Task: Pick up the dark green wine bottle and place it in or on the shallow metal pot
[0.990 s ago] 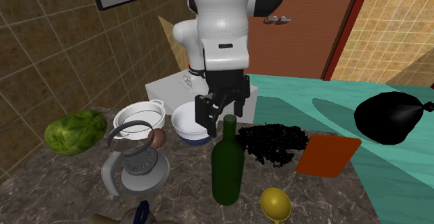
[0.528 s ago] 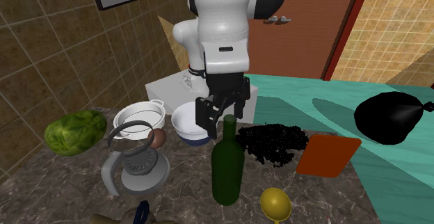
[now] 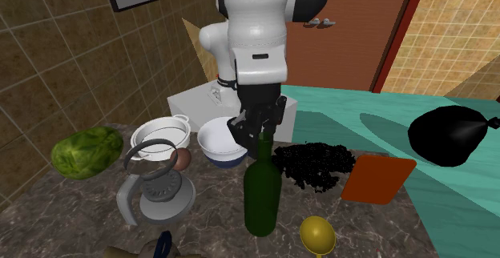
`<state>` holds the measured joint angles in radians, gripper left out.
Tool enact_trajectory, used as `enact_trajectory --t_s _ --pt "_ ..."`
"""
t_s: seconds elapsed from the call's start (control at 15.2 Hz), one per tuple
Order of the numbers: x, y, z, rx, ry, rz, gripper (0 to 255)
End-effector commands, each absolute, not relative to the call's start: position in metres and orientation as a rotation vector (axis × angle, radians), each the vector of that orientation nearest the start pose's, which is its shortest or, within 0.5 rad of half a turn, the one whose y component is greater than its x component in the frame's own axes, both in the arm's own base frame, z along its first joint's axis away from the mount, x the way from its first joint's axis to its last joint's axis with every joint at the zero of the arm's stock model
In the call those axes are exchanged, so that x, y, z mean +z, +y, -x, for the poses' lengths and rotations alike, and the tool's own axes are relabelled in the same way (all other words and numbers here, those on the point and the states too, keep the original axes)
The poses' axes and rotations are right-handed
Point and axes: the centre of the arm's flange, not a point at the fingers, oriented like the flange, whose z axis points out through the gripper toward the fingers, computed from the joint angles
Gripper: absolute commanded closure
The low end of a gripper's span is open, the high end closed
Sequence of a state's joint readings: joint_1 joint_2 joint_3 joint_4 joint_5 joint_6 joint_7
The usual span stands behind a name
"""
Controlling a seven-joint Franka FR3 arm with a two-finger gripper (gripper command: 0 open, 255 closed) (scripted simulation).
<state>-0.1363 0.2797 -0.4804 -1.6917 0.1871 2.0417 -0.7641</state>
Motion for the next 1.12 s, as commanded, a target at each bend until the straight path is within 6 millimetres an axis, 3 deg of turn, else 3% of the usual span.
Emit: enact_trajectory --t_s 0.0,1.06 --pt "0.458 -0.342 -0.547 -0.172 -0.148 3.166 255" --pt "0.537 -0.342 -0.546 -0.172 -0.148 3.166 255"
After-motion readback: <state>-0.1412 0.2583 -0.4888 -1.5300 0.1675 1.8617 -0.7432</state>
